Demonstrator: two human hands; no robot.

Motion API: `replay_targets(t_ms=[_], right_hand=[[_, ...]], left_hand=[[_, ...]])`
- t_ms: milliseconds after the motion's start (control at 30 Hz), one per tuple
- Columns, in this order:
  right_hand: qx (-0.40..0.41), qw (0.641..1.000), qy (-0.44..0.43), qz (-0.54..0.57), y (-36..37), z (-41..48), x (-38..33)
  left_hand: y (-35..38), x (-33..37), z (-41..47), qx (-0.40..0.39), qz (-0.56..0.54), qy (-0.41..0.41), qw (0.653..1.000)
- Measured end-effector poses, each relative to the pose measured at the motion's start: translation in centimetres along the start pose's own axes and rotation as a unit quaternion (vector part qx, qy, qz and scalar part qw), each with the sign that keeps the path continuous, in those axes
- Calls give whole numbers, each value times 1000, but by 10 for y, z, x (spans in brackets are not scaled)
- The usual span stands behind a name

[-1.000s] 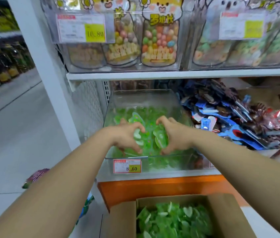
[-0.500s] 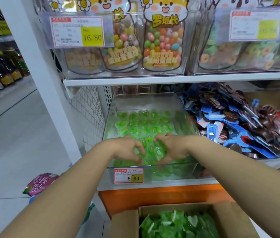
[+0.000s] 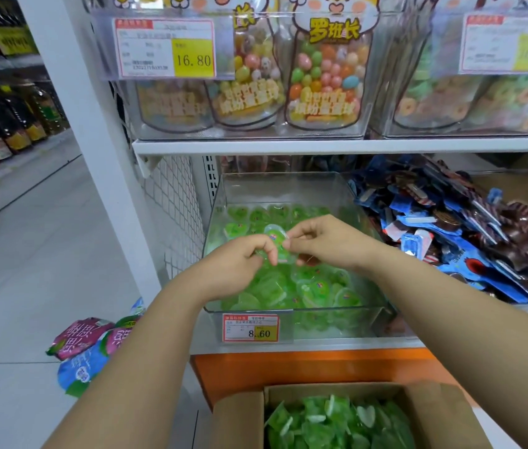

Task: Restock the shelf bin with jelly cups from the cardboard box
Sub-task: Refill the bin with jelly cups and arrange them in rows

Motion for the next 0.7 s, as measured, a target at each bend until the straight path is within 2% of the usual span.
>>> replay_targets(t_ms=[167,267,367,467,500,533,633,700], right_hand=[[51,986,21,158,0,2,6],[84,979,2,185,-7,7,-2],[60,990,-49,114,-9,11,-25],[44,993,-106,-24,-6,10,-48],[51,991,-119,-33,-5,10,-53],[68,990,-123,-8,-5,10,-54],[119,971,-61,196,-4,11,-37],[115,961,-21,249,3,12,-25]], left_hand=[[-3,6,-9,18,-32,25,999],[-14,11,-11,90,-82,54,991],[-30,9,-12,163,-166,51,971],[-37,6,-9,189,-131,46,972],[-38,4,-9,202,-138,37,969],[-41,0,-9,222,-164,25,961],[-42,-8,-7,260,-291,-17,921],[-42,-7,-6,265,-330,-25,906]])
Point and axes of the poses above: each hand's wrist, its own z-axis towards the middle knuckle, its own y-axis out of the palm, x = y × z, the point moved 7 cm from there along z, towards the middle knuckle, and after that the axes turned 3 degrees about -y, right-handed, at the moved point
